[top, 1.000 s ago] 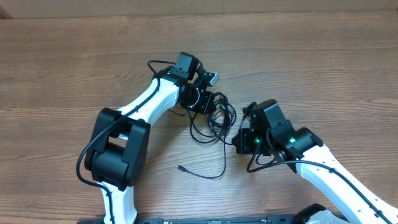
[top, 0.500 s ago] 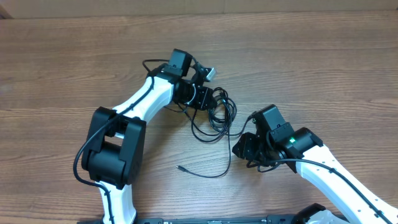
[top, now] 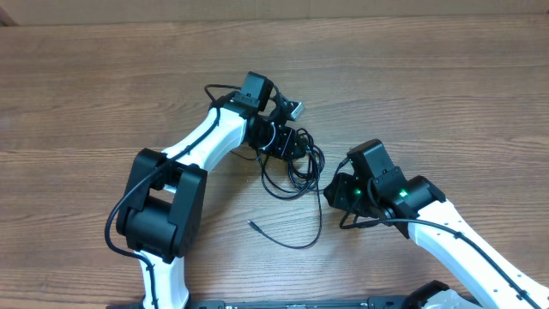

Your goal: Untangle cables

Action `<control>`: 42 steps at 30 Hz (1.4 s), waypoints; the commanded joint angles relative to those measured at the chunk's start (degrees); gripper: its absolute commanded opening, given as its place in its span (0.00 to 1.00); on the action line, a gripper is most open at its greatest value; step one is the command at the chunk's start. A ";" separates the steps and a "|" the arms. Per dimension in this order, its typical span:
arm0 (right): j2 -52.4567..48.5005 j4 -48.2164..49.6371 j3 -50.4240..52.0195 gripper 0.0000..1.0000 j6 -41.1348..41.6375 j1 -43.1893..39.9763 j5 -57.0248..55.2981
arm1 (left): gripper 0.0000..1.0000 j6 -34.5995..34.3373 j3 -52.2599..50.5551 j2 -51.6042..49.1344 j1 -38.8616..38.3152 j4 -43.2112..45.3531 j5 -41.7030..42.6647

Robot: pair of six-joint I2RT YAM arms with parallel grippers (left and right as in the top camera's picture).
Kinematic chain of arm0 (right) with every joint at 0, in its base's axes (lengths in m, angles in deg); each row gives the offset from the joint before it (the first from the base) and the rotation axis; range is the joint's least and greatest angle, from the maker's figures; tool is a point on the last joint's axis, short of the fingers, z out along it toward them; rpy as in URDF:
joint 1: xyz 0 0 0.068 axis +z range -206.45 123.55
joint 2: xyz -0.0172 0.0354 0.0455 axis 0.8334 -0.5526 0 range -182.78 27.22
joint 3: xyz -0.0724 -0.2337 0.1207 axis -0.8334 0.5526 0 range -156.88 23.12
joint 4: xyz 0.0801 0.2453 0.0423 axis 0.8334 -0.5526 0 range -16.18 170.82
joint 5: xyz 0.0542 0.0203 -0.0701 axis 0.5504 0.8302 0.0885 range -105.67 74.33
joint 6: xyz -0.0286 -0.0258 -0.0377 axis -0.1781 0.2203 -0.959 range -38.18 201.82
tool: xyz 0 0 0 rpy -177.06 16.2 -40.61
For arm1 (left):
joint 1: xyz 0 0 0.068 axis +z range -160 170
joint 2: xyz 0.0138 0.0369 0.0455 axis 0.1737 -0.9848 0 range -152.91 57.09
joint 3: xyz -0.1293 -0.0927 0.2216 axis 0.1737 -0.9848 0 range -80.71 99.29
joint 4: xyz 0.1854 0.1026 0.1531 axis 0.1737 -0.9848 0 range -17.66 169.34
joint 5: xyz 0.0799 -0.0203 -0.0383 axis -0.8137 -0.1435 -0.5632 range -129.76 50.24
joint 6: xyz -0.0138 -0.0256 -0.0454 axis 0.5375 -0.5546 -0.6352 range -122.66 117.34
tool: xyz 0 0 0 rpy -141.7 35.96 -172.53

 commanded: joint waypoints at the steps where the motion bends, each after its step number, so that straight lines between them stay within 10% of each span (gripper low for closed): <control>1: 0.13 0.42 -1.44 0.38 -0.24 0.26 -2.25 | 0.35 0.66 1.18 -0.42 -0.52 -0.72 -2.14; 21: -1.40 4.17 -1.44 0.37 -4.98 0.26 -6.05 | 0.33 -3.45 -3.06 -0.42 -3.78 0.44 -9.84; 25: -3.87 6.05 -1.44 0.36 -6.38 0.28 -5.84 | 0.11 -5.16 -4.74 -0.42 -3.78 2.69 -10.01; 32: -9.62 10.47 -1.44 0.36 -13.79 0.26 -5.79 | 0.23 -5.77 -5.18 -0.42 -3.78 3.72 -9.99; 42: -15.52 19.17 -1.44 0.36 -21.00 0.26 -5.88 | 0.04 -5.75 -5.20 -0.42 -3.78 3.80 -9.94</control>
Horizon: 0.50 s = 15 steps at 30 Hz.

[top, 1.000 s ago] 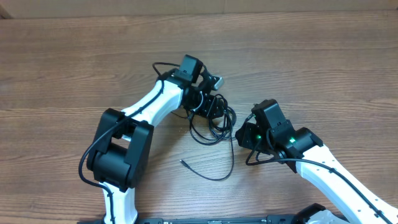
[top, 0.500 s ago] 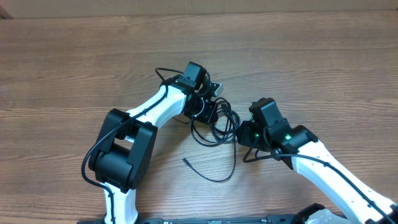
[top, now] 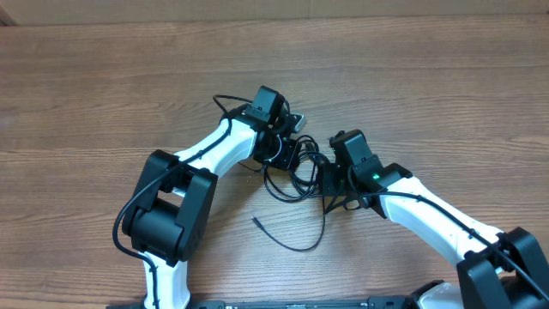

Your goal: Untangle cables

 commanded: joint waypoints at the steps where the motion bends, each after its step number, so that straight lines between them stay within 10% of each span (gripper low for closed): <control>1: -0.57 2.75 -1.46 0.36 -6.14 0.26 -0.44 | 0.04 -0.33 -0.61 -0.42 -0.39 0.26 -0.09; 15: -1.01 7.56 -1.46 0.22 -11.43 0.26 -4.66 | 0.04 4.59 -0.50 -0.42 1.68 1.49 11.52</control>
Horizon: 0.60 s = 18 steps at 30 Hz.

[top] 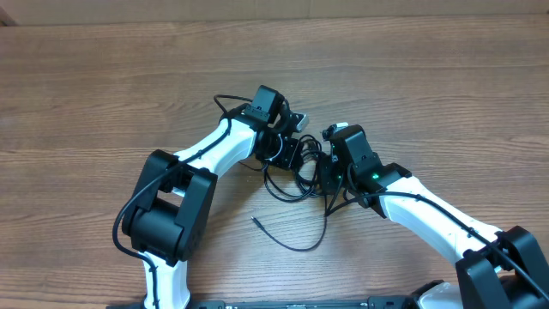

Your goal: Untangle cables

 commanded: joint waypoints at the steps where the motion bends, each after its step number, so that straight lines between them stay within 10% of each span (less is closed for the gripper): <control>1: -0.98 0.87 -1.44 0.22 -1.16 0.26 -1.66 | 0.04 3.61 -0.46 -0.42 1.77 0.26 7.96; 18: -6.21 5.49 -1.44 0.23 -2.23 0.26 -1.42 | 0.04 3.54 -0.48 -0.42 3.67 -0.09 10.71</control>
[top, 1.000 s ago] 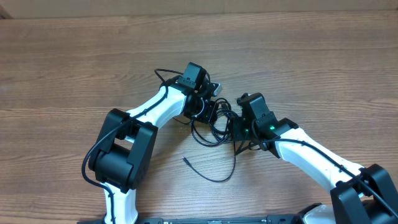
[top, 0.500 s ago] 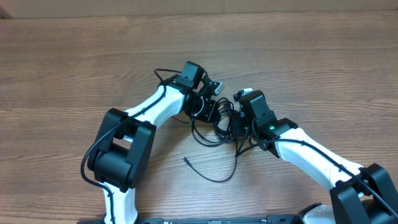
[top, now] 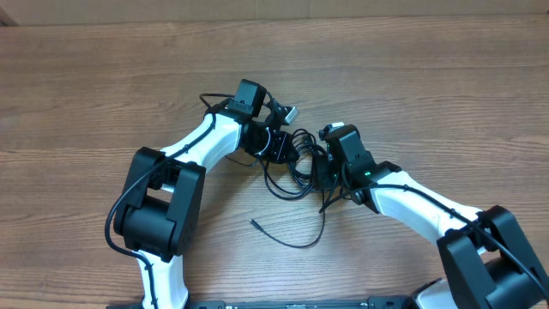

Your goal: Untangle cables

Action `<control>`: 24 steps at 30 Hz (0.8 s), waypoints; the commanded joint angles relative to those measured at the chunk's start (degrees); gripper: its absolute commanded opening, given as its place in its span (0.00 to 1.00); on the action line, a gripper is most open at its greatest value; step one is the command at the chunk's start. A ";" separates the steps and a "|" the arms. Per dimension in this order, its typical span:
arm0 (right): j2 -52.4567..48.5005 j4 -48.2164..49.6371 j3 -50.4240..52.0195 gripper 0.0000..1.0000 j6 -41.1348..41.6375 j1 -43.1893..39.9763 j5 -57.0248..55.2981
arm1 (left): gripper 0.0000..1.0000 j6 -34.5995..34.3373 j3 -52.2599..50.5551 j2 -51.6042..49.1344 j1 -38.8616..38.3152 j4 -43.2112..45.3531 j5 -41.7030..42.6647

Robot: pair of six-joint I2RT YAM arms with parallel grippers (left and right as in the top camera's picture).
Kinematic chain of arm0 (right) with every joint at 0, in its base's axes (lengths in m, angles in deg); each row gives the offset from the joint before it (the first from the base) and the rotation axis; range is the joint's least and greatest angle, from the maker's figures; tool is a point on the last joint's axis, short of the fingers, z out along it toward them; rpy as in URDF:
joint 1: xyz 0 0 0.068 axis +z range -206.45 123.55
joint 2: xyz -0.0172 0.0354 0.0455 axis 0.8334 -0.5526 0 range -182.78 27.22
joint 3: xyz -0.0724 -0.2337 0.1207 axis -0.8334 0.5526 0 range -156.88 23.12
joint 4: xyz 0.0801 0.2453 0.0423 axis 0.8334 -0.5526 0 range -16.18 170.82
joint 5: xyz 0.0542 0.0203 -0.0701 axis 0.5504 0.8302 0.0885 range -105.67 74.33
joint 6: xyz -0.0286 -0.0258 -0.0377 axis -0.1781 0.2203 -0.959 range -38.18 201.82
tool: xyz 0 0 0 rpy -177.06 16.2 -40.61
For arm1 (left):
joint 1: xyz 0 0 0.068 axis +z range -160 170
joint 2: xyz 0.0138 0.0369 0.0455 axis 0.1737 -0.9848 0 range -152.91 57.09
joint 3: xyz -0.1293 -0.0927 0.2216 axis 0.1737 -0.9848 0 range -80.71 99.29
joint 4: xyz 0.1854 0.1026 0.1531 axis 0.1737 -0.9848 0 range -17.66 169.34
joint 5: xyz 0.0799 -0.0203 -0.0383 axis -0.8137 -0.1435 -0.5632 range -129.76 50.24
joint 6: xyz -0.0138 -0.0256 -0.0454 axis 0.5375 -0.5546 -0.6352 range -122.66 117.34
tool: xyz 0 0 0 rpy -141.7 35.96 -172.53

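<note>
A tangle of thin black cables lies mid-table between both arms. One loose strand curves out toward the front and ends in a free tip. My left gripper sits at the tangle's left side, apparently shut on cable, and a pale connector sticks out just behind it. From the right, my right gripper presses into the tangle's right edge. Its fingers are hidden under the wrist, so I cannot tell whether it is open or shut.
The wooden table stretches out on all sides. The left arm's dark base joint stands at the front left and the right arm's forearm crosses the front right.
The left wrist has shifted a little left and back, taking the pale connector with it. The right gripper has edged slightly further left into the tangle. The loose front strand lies unchanged.
At first the left gripper was at the tangle and the right gripper stood apart to the front right. Then the right gripper was at the tangle's right edge. Later it was pressed closer in, and now the left wrist has drawn back leftward.
</note>
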 commanded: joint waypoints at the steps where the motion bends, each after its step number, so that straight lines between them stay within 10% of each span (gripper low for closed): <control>1: -0.46 0.52 -1.44 0.23 -1.31 0.26 -0.15 | 0.04 1.16 -0.48 -0.42 -0.92 0.15 2.08; 24: -0.52 -1.38 -1.42 0.30 -1.31 0.26 -1.51 | 0.04 1.16 -0.48 -0.42 -3.15 0.68 2.10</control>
